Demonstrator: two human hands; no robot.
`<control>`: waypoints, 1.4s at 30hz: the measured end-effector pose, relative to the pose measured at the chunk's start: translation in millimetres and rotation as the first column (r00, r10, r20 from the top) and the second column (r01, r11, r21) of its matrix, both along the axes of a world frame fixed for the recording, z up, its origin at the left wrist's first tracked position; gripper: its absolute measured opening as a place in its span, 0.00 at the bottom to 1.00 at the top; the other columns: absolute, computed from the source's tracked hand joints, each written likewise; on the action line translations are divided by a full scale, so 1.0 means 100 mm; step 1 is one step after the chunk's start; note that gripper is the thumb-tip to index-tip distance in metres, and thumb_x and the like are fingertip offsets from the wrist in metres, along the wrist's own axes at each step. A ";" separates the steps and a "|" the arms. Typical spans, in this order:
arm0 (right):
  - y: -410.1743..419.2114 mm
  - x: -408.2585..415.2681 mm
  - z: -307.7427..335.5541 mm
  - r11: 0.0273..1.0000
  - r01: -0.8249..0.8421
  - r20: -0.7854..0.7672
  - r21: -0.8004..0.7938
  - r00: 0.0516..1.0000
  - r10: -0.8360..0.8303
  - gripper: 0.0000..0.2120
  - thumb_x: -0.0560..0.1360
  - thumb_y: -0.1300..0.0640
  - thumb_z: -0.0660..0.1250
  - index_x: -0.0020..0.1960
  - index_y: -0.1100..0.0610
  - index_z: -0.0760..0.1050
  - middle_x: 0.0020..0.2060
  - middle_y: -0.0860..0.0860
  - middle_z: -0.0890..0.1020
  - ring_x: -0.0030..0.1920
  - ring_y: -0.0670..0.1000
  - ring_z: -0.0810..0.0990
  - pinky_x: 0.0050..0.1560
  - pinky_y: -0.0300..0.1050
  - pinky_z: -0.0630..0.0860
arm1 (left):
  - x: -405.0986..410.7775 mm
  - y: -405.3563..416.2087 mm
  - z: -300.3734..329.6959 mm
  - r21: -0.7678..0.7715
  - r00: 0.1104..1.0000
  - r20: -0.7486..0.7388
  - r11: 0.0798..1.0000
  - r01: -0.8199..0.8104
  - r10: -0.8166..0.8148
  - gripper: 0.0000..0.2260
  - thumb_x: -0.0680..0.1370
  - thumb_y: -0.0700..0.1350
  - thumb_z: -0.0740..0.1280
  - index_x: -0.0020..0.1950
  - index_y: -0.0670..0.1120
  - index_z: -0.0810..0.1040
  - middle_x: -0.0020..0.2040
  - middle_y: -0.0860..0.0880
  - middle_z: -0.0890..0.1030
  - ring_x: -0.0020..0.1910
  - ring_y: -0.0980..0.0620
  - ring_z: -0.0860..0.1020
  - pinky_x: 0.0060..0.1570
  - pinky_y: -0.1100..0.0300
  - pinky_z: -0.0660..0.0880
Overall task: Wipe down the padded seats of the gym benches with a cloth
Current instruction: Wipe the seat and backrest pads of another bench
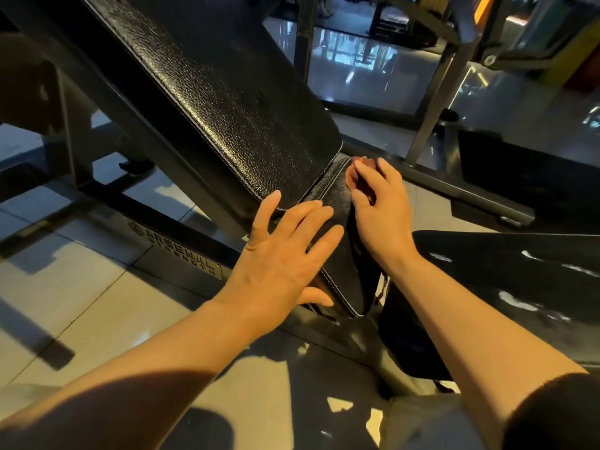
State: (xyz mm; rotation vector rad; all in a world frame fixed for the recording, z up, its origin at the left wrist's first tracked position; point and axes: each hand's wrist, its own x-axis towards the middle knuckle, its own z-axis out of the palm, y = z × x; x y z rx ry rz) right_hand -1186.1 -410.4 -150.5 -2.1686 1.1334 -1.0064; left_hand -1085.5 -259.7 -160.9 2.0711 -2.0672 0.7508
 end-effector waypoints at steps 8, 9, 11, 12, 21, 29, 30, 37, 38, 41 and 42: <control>0.29 -0.12 0.11 0.999 0.035 0.068 0.021 0.997 -0.037 0.13 0.78 0.60 0.64 0.60 0.51 0.79 0.59 0.43 0.77 0.58 0.38 0.71 0.55 0.25 0.62 | -0.10 0.03 0.04 -0.020 0.997 -0.073 1.000 -0.006 0.005 0.42 0.57 0.63 0.78 0.65 0.44 0.76 0.66 0.40 0.74 0.69 0.41 0.68 0.71 0.40 0.42; 0.34 -0.10 0.13 0.999 -0.025 0.080 -0.020 0.996 0.027 0.13 0.78 0.61 0.64 0.61 0.51 0.79 0.59 0.42 0.76 0.59 0.39 0.71 0.56 0.25 0.62 | -0.11 0.03 0.06 -0.019 0.997 -0.077 1.000 -0.012 0.010 0.42 0.57 0.63 0.79 0.65 0.44 0.76 0.66 0.40 0.74 0.69 0.41 0.68 0.71 0.40 0.42; 0.32 -0.13 0.12 0.997 -0.076 0.018 -0.030 0.997 0.076 0.16 0.79 0.62 0.63 0.64 0.51 0.77 0.62 0.42 0.75 0.64 0.40 0.70 0.61 0.29 0.62 | -0.14 0.04 0.08 -0.006 0.996 -0.081 1.000 -0.026 0.025 0.41 0.56 0.62 0.80 0.64 0.44 0.77 0.65 0.40 0.74 0.69 0.41 0.69 0.71 0.39 0.42; 0.28 -0.17 0.10 0.998 -0.057 -0.025 0.006 0.998 0.057 0.17 0.79 0.62 0.62 0.66 0.50 0.75 0.65 0.43 0.74 0.66 0.42 0.69 0.63 0.32 0.61 | -0.15 0.04 0.08 0.002 0.996 -0.084 1.000 -0.031 0.031 0.41 0.55 0.62 0.80 0.64 0.44 0.77 0.65 0.40 0.75 0.68 0.40 0.70 0.70 0.38 0.43; 0.56 -0.34 0.23 0.990 0.055 -0.193 0.131 0.981 -0.029 0.21 0.78 0.64 0.65 0.70 0.52 0.72 0.67 0.50 0.73 0.66 0.46 0.69 0.64 0.41 0.64 | -0.21 0.15 0.15 -0.020 0.991 -0.128 0.999 -0.026 0.023 0.38 0.58 0.56 0.81 0.64 0.44 0.77 0.66 0.40 0.74 0.69 0.41 0.70 0.71 0.39 0.47; 0.58 -0.46 0.23 0.979 0.035 -0.369 0.203 0.928 0.043 0.23 0.78 0.64 0.64 0.71 0.52 0.70 0.72 0.52 0.68 0.71 0.55 0.67 0.69 0.48 0.65 | -0.18 0.25 0.14 -0.044 0.988 -0.147 0.998 -0.052 0.045 0.35 0.63 0.54 0.79 0.66 0.42 0.74 0.66 0.40 0.74 0.70 0.41 0.68 0.70 0.38 0.53; 0.59 -0.50 0.22 0.970 0.072 -0.406 0.232 0.913 0.029 0.21 0.78 0.64 0.64 0.69 0.53 0.72 0.69 0.53 0.72 0.68 0.56 0.70 0.66 0.48 0.68 | -0.17 0.27 0.13 -0.047 0.989 -0.144 0.998 -0.050 0.043 0.36 0.63 0.53 0.79 0.67 0.42 0.74 0.66 0.40 0.74 0.70 0.41 0.68 0.70 0.38 0.53; 0.92 -0.34 0.29 0.998 -0.059 -0.275 0.030 0.959 0.065 0.25 0.76 0.66 0.65 0.71 0.49 0.71 0.74 0.44 0.64 0.73 0.50 0.63 0.69 0.43 0.62 | -0.16 0.35 0.09 -0.055 0.986 -0.159 0.997 -0.054 0.045 0.38 0.63 0.52 0.79 0.69 0.42 0.72 0.69 0.40 0.72 0.71 0.42 0.67 0.70 0.34 0.56; 0.93 -0.32 0.28 0.994 -0.105 -0.279 0.014 0.955 0.105 0.27 0.76 0.66 0.64 0.71 0.47 0.70 0.76 0.43 0.61 0.75 0.49 0.60 0.71 0.43 0.60 | -0.16 0.36 0.08 -0.054 0.986 -0.160 0.997 -0.053 0.044 0.39 0.63 0.51 0.79 0.70 0.42 0.71 0.69 0.40 0.72 0.71 0.42 0.67 0.70 0.34 0.57; 0.86 -0.36 0.21 0.991 -0.115 -0.307 0.069 0.943 0.130 0.27 0.77 0.66 0.63 0.72 0.46 0.68 0.77 0.44 0.58 0.76 0.50 0.58 0.73 0.46 0.60 | -0.17 0.38 0.08 -0.037 0.986 -0.160 0.998 -0.048 0.042 0.40 0.63 0.52 0.79 0.71 0.42 0.70 0.70 0.40 0.70 0.72 0.42 0.67 0.69 0.33 0.59; 0.83 -0.39 0.19 0.993 -0.075 -0.323 0.095 0.941 0.102 0.27 0.77 0.66 0.63 0.73 0.46 0.68 0.77 0.46 0.58 0.75 0.52 0.60 0.73 0.48 0.61 | -0.16 0.40 0.07 -0.030 0.985 -0.168 0.999 -0.043 0.037 0.40 0.63 0.52 0.79 0.71 0.42 0.70 0.71 0.41 0.70 0.72 0.42 0.66 0.69 0.33 0.59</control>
